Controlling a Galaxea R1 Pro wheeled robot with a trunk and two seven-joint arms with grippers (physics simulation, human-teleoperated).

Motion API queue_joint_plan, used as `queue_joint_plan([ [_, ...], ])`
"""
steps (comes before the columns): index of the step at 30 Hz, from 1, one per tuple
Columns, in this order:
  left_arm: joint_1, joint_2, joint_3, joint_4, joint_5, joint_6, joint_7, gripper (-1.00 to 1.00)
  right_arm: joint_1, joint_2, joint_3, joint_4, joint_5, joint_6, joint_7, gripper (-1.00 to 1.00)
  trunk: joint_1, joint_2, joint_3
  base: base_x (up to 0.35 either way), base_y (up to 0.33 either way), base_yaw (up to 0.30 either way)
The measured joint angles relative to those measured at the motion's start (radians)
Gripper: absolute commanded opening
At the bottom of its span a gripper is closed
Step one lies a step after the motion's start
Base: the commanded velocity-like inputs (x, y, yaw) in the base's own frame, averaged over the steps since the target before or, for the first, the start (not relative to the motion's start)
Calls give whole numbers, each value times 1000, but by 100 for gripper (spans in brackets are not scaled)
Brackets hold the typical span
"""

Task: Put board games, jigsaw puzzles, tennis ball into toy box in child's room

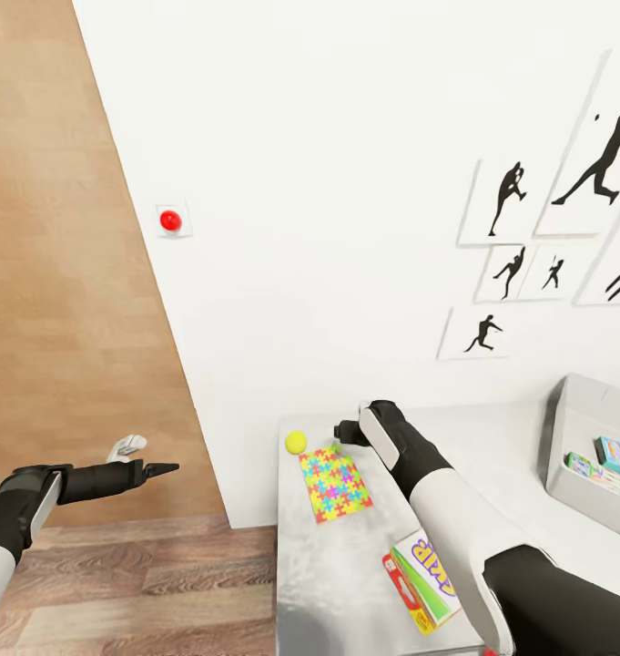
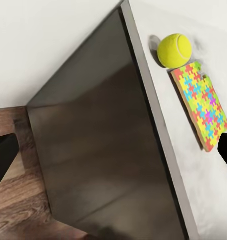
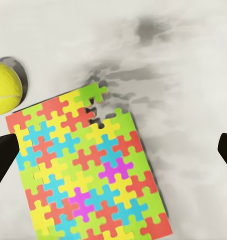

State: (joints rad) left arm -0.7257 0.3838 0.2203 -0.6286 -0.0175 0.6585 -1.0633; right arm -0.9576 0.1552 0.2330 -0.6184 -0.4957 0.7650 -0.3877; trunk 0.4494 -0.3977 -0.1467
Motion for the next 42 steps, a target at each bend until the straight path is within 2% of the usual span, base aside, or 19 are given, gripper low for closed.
queue_joint_plan([
  [42,0,1,1,0,1,0,-2,100,-16,2,17,0,0,-6,1,100,0,0,-70,0,0,0],
])
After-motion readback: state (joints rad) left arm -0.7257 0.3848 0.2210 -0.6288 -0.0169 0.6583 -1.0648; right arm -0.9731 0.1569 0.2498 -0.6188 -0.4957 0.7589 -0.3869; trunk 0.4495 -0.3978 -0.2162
